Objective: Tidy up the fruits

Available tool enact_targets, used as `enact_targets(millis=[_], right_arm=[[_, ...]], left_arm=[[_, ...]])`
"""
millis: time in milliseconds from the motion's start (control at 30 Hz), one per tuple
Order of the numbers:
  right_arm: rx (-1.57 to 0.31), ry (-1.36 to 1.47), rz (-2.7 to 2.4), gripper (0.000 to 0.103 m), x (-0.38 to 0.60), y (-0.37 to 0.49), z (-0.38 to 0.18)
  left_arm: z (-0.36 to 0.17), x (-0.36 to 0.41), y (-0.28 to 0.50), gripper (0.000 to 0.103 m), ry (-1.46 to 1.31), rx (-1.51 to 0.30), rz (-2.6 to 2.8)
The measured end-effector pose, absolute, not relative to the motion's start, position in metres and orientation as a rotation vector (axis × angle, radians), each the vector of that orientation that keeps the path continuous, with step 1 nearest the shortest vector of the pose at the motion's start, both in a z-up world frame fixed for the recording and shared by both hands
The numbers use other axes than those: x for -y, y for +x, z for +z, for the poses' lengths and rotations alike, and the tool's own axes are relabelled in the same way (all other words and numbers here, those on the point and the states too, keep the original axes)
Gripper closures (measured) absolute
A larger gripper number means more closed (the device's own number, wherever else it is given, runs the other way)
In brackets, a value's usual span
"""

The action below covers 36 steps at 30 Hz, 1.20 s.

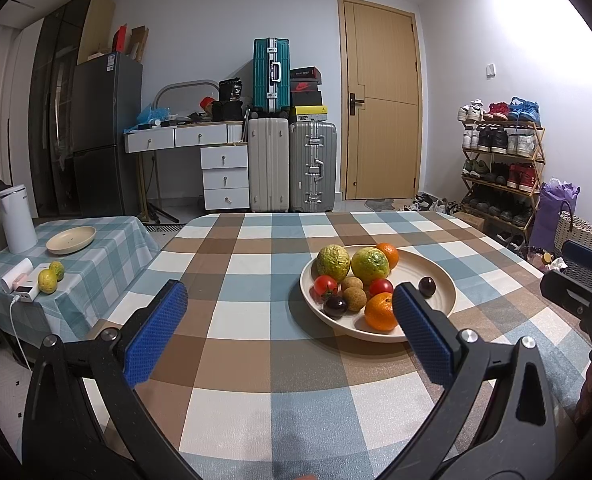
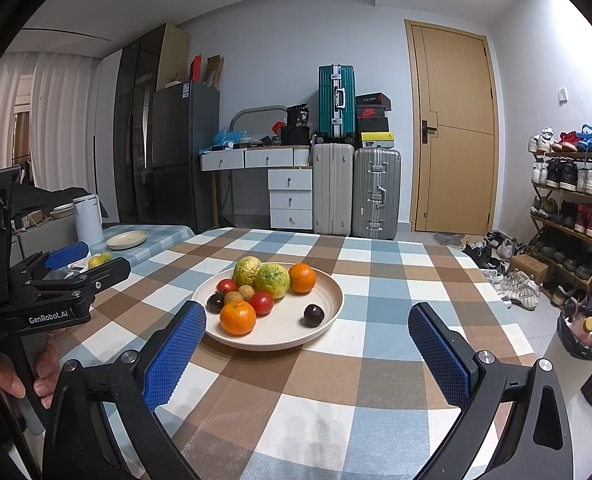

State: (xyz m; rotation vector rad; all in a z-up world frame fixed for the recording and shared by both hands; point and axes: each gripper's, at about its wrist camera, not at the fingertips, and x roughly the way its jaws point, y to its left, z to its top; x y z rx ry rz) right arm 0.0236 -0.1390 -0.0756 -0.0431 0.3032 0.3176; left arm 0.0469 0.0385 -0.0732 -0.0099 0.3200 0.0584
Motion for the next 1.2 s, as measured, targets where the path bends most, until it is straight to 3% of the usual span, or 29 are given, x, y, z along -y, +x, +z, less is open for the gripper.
enact_targets(millis=[1200], right_arm=[[-0.304,-0.042,0.318,0.000,0.1394,0.0229,-0.0756]], left_arm=[[-0.0725,-0.0372,0.0445,0.001,-0.010,-0.319,0.054]])
